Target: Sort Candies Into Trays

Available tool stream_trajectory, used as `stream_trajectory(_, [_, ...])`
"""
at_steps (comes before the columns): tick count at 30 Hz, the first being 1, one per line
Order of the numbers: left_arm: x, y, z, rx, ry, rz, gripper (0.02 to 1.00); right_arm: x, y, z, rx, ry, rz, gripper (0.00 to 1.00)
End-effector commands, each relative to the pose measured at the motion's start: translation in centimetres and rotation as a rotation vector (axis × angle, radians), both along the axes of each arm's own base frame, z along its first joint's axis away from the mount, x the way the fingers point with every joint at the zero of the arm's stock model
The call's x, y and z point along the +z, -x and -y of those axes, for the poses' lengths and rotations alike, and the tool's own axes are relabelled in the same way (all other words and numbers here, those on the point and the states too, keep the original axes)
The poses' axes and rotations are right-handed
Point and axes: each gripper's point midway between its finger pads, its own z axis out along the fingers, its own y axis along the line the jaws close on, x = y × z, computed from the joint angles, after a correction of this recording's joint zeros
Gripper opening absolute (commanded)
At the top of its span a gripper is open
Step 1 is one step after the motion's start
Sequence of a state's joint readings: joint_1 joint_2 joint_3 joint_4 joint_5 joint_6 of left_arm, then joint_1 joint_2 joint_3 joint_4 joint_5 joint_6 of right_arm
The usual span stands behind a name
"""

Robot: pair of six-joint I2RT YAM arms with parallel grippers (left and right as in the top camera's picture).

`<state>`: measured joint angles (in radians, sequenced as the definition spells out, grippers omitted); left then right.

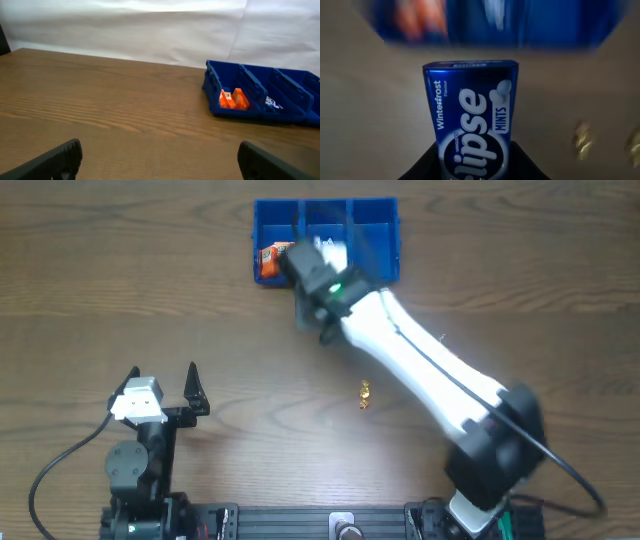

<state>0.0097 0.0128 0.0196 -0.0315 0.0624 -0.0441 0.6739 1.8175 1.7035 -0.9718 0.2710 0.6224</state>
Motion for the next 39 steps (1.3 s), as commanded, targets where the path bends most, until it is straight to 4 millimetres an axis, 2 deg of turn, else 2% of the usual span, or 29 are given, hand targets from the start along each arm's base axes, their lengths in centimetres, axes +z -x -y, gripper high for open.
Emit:
stream_trajectory(1, [-1.6, 0.1, 0.1, -0.011, -0.012, -0.05, 0.998, 9.5, -6.4, 2.5, -0.008, 0.071, 0.27, 0.207])
stream_trajectory(3, [-1.6, 0.1, 0.1, -0.011, -0.012, -0.05, 0.998, 10.0, -8.8, 2.8, -0.013, 0.082, 0.297, 0.209])
stream_trajectory(5, [-1.6, 0.1, 0.1, -0.011, -0.012, -0.05, 0.996, 9.2, -11.0, 3.1, -0.031, 0.091, 0.298, 0.209])
stream_trajectory(8, [-1.6, 0.1, 0.1, -0.011, -0.012, -0.05, 0.998, 5.1, -14.0, 2.2, -0.001, 0.078, 0.252, 0.209])
stream_trajectory(12, [-1.6, 0.1, 0.1, -0.011, -0.012, -0.05, 0.998, -0.5, -15.9, 1.6, 0.021, 0.042, 0.163, 0.209])
stream_trajectory(14, [-1.6, 0.1, 0.1, -0.011, -0.012, -0.05, 0.998, -2.9, -16.5, 1.7, 0.016, 0.057, 0.134, 0.209])
stream_trajectory(16, [-1.6, 0.1, 0.1, -0.011, -0.012, -0.05, 0.996, -4.0, -16.7, 1.5, 0.017, 0.064, 0.121, 0.209])
stream_trajectory(22, [-1.6, 0.1, 0.1, -0.011, -0.012, -0.05, 0.998, -4.4, -16.9, 1.4, 0.017, 0.063, 0.123, 0.226])
stream_trajectory(26, [-1.6, 0.1, 0.1, -0.011, -0.012, -0.05, 0.998, -6.1, -17.0, 1.1, 0.024, 0.061, 0.095, 0.29])
stream_trajectory(29, [-1.6, 0.1, 0.1, -0.011, -0.012, -0.05, 0.998, -6.5, -17.0, 1.1, 0.026, 0.061, 0.086, 0.321])
stream_trajectory(30, [-1.6, 0.1, 0.1, -0.011, -0.012, -0.05, 0.998, -6.5, -16.9, 1.0, 0.03, 0.056, 0.085, 0.389])
stream_trajectory(31, [-1.6, 0.1, 0.1, -0.011, -0.012, -0.05, 0.998, -6.5, -16.9, 0.9, 0.032, 0.055, 0.084, 0.573])
stream_trajectory(33, [-1.6, 0.1, 0.1, -0.011, -0.012, -0.05, 0.998, -6.5, -16.9, 0.8, 0.034, 0.055, 0.084, 0.689])
stream_trajectory(36, [-1.6, 0.1, 0.1, -0.011, -0.012, -0.05, 0.996, -6.0, -16.6, 0.5, 0.045, 0.035, 0.081, 0.95])
stream_trajectory(38, [-1.6, 0.1, 0.1, -0.011, -0.012, -0.05, 0.998, -4.3, -16.2, 0.8, 0.043, 0.029, 0.095, 1.0])
stream_trajectory(39, [-1.6, 0.1, 0.1, -0.011, -0.012, -0.05, 0.998, -2.6, -15.8, 1.0, 0.043, 0.022, 0.109, 0.998])
